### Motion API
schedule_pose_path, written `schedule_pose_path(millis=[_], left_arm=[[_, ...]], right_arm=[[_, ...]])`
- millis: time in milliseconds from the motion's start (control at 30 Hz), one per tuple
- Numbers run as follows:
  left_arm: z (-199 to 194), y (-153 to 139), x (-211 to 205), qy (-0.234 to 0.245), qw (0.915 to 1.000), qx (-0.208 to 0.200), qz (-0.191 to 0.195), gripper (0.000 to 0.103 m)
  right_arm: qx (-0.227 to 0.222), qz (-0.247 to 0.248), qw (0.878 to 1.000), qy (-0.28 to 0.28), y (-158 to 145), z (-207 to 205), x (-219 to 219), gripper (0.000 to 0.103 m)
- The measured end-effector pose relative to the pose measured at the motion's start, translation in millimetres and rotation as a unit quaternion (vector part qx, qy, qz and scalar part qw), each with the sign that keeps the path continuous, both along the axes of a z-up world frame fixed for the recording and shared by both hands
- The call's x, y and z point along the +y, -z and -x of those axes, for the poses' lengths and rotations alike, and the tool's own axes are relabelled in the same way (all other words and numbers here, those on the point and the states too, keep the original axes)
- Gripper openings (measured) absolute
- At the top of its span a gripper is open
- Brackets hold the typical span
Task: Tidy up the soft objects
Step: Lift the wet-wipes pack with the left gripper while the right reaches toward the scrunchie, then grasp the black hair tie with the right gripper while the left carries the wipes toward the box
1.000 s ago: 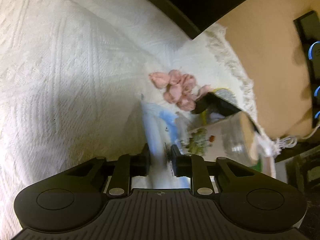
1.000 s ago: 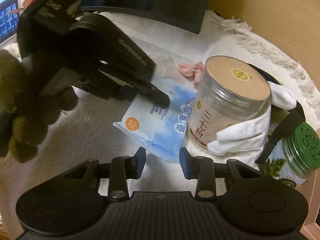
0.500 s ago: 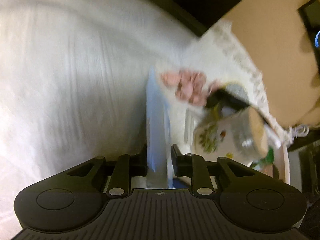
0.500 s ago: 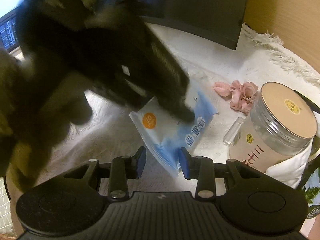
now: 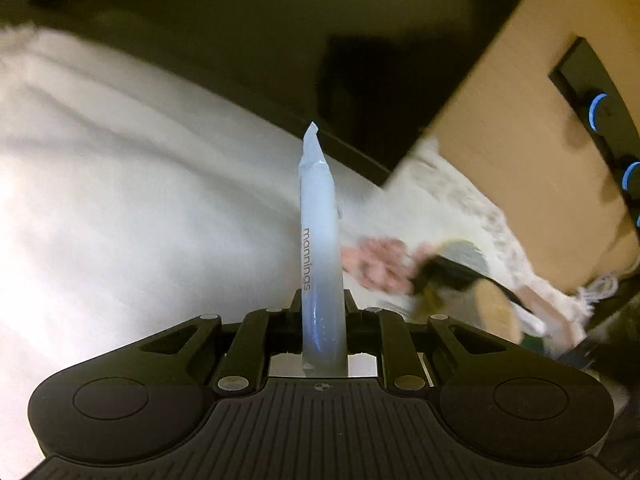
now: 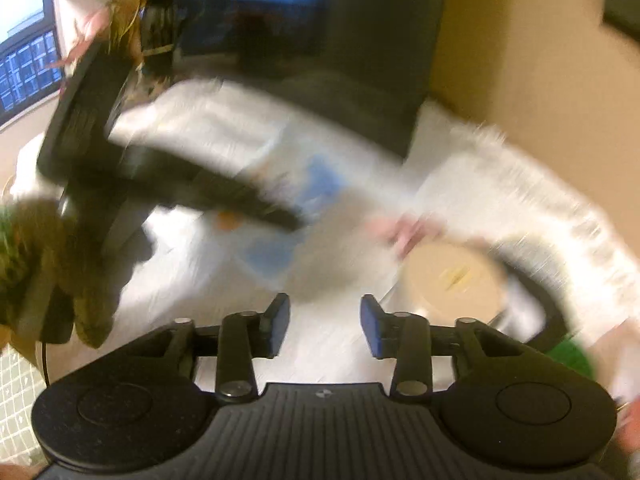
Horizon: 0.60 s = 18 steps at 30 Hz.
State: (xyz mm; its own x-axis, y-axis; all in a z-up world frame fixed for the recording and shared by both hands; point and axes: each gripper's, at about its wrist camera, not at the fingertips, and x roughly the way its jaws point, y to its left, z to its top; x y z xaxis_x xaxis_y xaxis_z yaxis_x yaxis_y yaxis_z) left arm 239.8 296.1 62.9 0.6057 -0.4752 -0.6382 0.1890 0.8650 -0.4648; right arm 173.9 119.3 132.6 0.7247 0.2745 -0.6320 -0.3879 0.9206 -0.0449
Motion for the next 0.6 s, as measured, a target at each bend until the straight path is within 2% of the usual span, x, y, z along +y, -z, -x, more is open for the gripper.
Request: schedule_pose_path(millis=[33,100,200,367,500,567,600], left_arm=[[-0.7,-0.4,5.3,-0.007,1.0000,0.001,-0.007,0.018],[-3.8,4.9,19.2,-0.026,0.9995,0.013,-0.014,0.019],[-5.8,13.2,34.2,-0.039,0.9987,0.026,0.020,0.020],[-9.1,13.0,31.6,-0.035,0.9993,0.013,0.008,0.020],[-9.0,14.7,31.8,-0.034,0.9993,0.012,0.015,0.020],[-7.6,16.6,34.0,-0.033,0.9992,0.011,0.019,0.021],[-7.5,17.3,34.0,-0.034,0.9992,0.011,0.020,0.021]], right_arm=[[-0.001,0.000,1.000,0.012,-12.1,-8.4,-7.4,0.053],[0.012,0.001,0.999,0.035,-29.8,-29.9,-24.3,0.053],[0.054,0.022,0.996,0.072,-38.9,-71.8,-44.6,0.053],[0.167,0.038,0.979,0.109,-13.2,-141.3,-46.0,0.053],[0.213,0.048,0.969,0.115,13.4,-167.6,-32.3,0.053],[0.227,0.075,0.964,0.118,25.3,-179.3,-23.5,0.044],[0.228,0.089,0.962,0.118,28.5,-180.1,-21.8,0.032]])
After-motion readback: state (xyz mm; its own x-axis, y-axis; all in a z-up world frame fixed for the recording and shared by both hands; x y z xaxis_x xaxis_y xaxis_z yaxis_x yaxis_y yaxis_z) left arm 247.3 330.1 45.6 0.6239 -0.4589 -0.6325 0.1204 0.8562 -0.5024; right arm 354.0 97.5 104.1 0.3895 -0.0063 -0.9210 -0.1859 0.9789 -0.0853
